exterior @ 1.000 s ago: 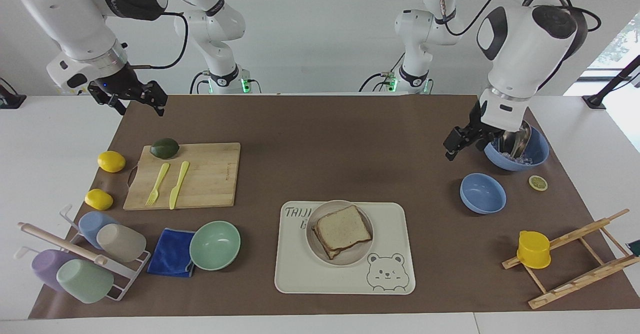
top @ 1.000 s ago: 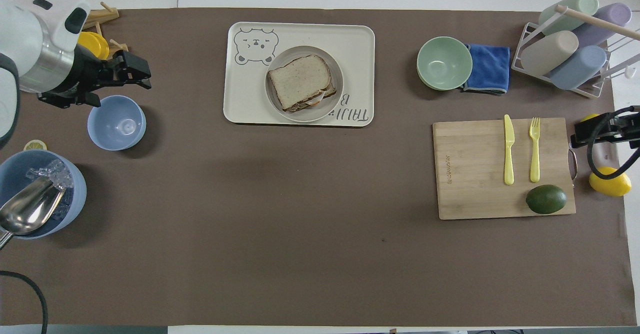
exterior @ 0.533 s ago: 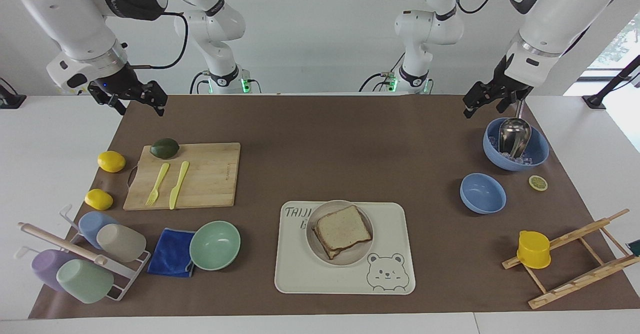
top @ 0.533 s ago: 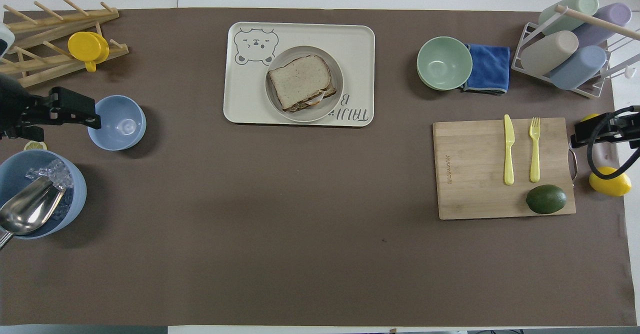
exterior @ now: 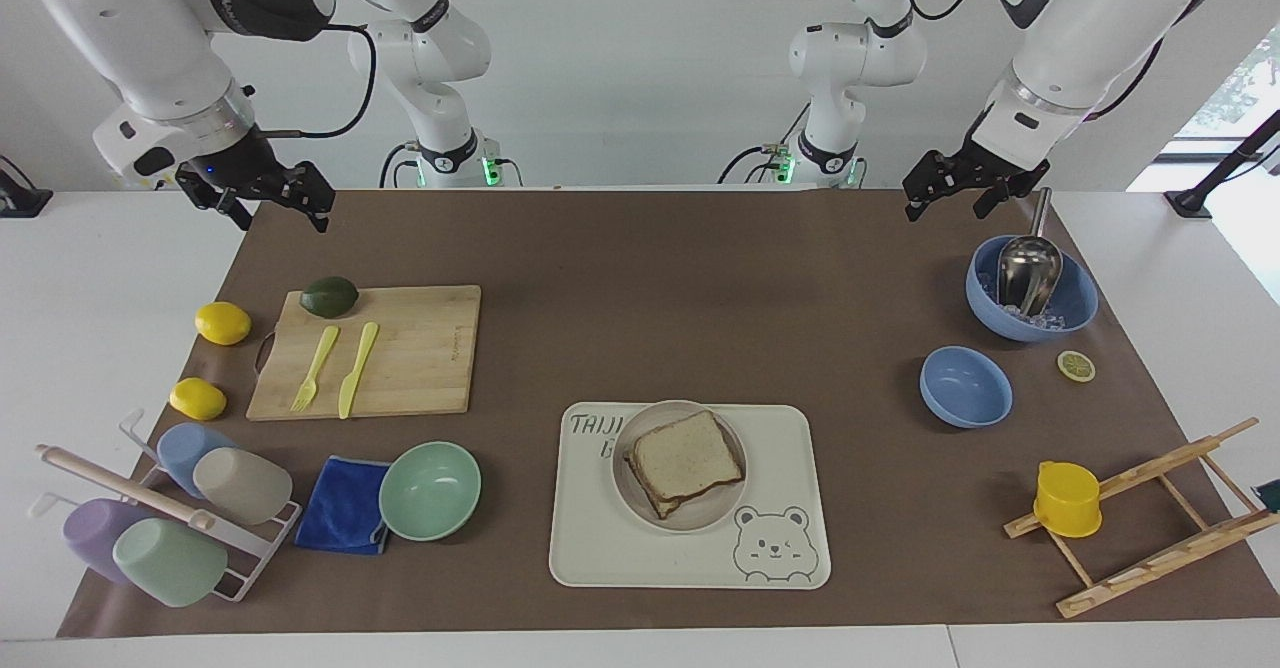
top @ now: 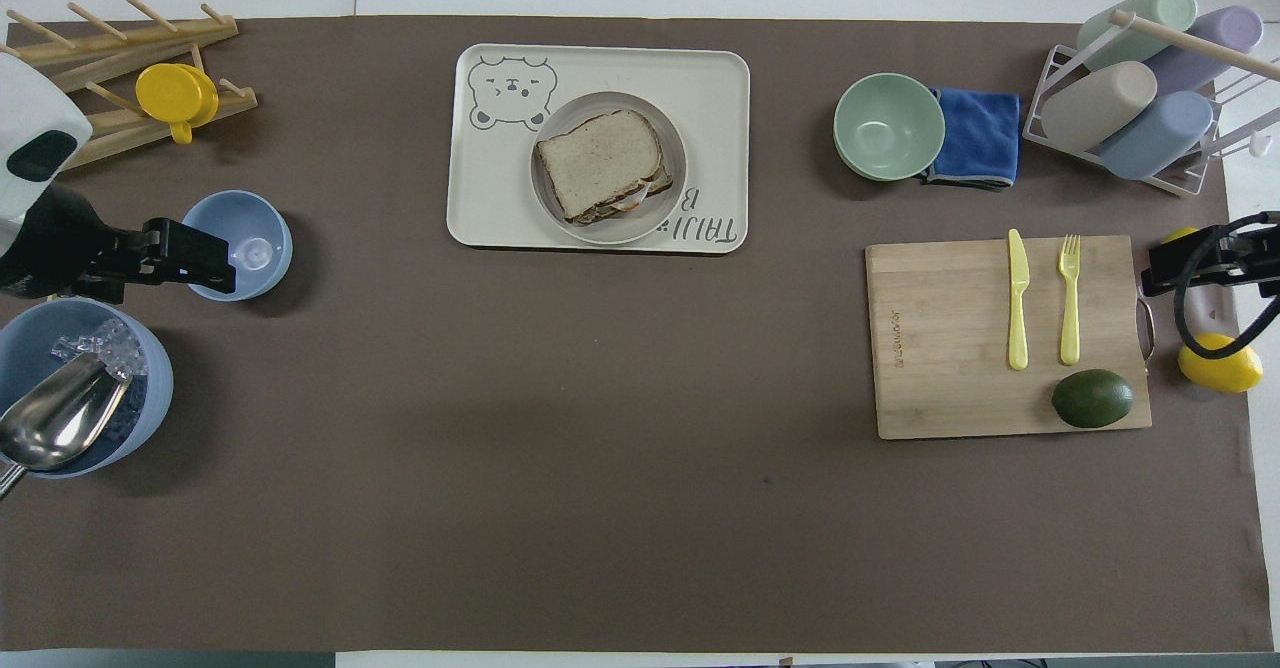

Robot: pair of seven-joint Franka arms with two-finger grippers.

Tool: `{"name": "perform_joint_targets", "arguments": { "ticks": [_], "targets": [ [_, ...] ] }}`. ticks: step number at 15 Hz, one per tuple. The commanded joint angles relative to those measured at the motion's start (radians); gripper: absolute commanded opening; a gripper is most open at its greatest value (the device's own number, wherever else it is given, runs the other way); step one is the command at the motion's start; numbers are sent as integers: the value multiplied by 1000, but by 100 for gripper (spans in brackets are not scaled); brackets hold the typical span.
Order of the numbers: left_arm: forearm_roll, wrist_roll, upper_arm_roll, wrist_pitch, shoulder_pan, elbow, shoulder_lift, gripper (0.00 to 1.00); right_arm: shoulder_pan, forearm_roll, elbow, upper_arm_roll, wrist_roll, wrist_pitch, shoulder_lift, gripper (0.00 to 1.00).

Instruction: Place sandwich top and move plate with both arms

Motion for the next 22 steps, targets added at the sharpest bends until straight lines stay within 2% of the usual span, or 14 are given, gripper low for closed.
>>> {"name": "perform_joint_targets", "arguments": {
  "ticks": [1, 12, 15, 22],
  "targets": [
    [22, 8, 3, 18, -22, -35, -25, 100, 2, 24, -15, -4, 16, -7, -18, 100],
    [37, 10, 14, 4, -27, -26, -26, 100, 2, 24, -15, -4, 16, -7, -18, 100],
    [88, 18, 7, 13, -20, -23, -25, 100, 2, 24, -15, -4, 16, -5, -18, 100],
    [83, 11, 0, 13, -17, -25, -26, 100, 2, 24, -15, -4, 16, -7, -18, 100]
  ]
}}
